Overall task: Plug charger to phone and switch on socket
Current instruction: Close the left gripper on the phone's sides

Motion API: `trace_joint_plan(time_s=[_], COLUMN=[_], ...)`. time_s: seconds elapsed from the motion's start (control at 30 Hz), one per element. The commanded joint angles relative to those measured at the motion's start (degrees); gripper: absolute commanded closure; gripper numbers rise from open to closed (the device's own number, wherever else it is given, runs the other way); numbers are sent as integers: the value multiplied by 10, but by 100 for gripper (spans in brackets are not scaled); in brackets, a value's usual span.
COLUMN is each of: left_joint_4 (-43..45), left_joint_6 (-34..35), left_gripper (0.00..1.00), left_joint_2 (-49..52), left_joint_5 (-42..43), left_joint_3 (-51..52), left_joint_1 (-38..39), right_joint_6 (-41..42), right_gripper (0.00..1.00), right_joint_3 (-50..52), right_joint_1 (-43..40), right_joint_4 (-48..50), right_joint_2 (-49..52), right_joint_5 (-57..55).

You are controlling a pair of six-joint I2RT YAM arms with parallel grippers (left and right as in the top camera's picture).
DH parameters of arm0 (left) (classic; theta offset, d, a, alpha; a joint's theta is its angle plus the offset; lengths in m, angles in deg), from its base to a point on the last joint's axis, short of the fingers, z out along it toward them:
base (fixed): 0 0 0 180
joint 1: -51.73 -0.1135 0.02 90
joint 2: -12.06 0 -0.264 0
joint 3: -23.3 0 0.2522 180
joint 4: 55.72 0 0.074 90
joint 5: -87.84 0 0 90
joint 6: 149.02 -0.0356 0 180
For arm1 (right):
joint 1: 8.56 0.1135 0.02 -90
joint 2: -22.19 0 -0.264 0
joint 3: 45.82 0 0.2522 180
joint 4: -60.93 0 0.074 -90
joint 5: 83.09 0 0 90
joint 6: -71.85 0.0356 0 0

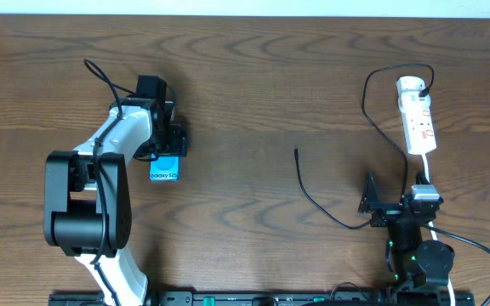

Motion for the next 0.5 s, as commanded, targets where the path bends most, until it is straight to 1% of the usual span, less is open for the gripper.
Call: trace_joint_plan(time_s=[0.0, 0.27, 0.4, 0.47], left_joint_4=[-5, -5, -5, -5], left_joint_6=[-2, -2, -2, -2], left_gripper=[21, 27, 32, 32], left_joint_2=[7, 7, 7, 7], left_joint_5=[-1, -1, -1, -1], left_joint_3=[11, 11, 11, 11], left_joint_1=[-1, -1, -1, -2], right_joint_6=[-4, -4, -4, -4], right_gripper=[1, 1, 1, 1], right_joint_3=[1, 1, 1, 1], right_joint_1=[5, 5, 5, 5], right_joint_4=[-3, -3, -3, -3], right_joint_2=[-3, -3, -3, -3], right_joint_5=[1, 1, 1, 1])
